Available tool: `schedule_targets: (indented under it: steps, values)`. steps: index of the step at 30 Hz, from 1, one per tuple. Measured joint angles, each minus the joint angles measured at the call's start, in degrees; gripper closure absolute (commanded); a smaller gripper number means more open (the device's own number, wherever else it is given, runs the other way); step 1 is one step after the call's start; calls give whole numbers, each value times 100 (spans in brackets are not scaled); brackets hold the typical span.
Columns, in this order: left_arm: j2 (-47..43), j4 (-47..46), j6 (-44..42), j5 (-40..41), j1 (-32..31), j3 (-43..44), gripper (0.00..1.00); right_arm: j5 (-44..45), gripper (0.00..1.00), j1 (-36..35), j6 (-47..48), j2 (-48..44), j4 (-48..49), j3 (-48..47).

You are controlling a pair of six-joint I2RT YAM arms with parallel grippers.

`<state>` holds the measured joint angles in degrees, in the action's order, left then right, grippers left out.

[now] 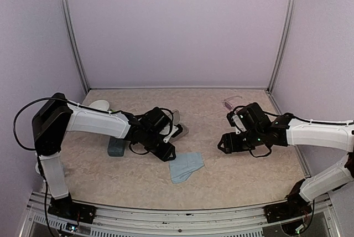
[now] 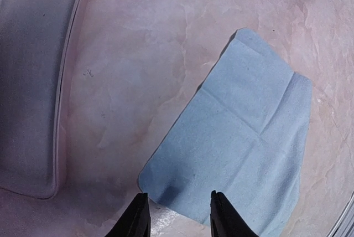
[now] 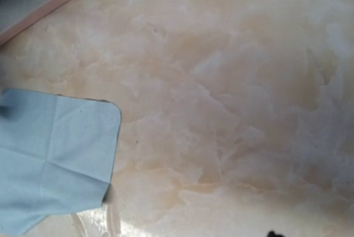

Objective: Organize the sunglasses
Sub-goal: Pick up the glasses cleaning cloth from the center of the board.

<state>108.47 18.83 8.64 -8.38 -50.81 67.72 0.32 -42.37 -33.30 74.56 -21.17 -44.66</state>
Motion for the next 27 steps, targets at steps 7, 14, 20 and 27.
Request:
schedule_targets:
  steps: [7, 14, 20, 27]
  values:
    - [326, 308, 28, 179, 17, 286, 68, -7, 32, 0, 48, 138, -15, -157]
    - [422, 358, 55, 267, 20, 328, 73, -28, 32, 0, 146, 304, -33, -234]
    - [544, 345, 138, 345, -66, 481, 82, -44, 32, 0, 284, 343, -55, -334]
    - [573, 251, 278, 428, -297, 466, 100, -72, 32, 0, 409, 356, -52, -393]
